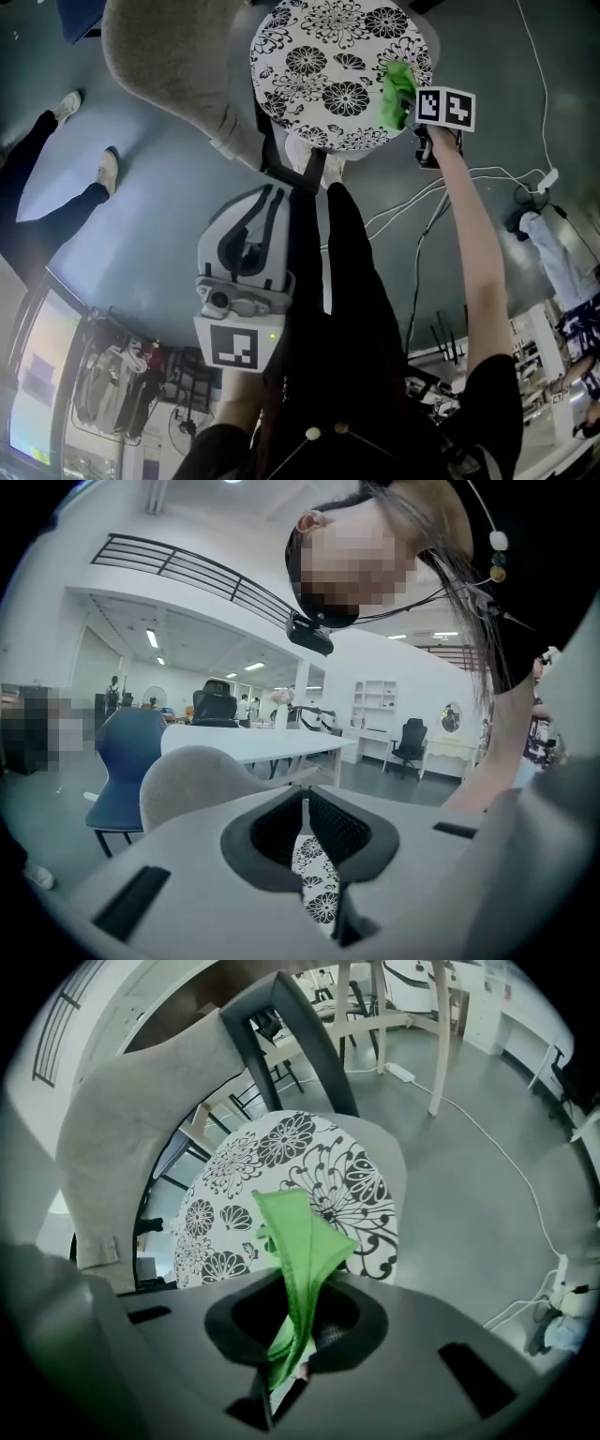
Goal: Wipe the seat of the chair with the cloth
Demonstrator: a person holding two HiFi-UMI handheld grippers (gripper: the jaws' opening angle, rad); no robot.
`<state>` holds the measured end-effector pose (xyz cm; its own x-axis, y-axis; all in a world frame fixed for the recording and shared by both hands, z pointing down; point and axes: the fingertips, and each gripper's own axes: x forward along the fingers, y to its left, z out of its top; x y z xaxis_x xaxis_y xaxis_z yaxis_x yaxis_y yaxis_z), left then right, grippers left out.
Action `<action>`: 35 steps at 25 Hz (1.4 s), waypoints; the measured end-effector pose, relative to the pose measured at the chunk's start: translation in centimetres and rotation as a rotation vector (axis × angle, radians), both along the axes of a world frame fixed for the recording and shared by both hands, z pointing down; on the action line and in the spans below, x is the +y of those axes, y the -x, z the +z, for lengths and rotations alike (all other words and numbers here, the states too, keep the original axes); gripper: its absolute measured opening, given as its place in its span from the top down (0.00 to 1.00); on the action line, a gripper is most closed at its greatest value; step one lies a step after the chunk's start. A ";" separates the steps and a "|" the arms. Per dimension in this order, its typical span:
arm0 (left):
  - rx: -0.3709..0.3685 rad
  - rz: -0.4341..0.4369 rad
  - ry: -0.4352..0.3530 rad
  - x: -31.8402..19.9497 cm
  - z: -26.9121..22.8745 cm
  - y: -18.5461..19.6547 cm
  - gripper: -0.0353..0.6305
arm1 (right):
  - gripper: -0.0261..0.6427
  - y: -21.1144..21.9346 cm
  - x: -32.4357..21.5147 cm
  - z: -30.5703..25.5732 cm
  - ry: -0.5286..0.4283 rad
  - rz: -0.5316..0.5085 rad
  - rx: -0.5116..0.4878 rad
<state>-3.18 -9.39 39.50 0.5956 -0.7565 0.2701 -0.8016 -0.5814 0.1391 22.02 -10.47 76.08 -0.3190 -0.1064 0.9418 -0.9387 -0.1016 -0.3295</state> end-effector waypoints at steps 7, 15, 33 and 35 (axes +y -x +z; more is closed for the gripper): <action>-0.013 0.024 -0.006 0.3 -0.1 -0.3 0.91 | 0.89 -4.5 0.2 0.3 0.007 0.076 0.047; -0.020 0.035 -0.040 0.4 -1.7 -0.5 0.91 | 0.89 -8.9 0.5 -2.2 -0.033 0.145 0.132; -0.009 0.004 -0.149 0.1 -18.4 -2.5 0.91 | 0.89 2.1 3.9 -43.2 -0.864 -0.070 0.160; 0.030 -0.002 -0.135 0.8 -20.2 -2.7 0.91 | 0.89 2.6 5.0 -47.5 -0.929 -0.055 0.155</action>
<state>-0.48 -8.54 19.31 0.6005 -0.7859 0.1473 -0.7993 -0.5950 0.0837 19.43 -5.42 28.56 -0.2243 -0.8245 0.5195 -0.9745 0.1851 -0.1270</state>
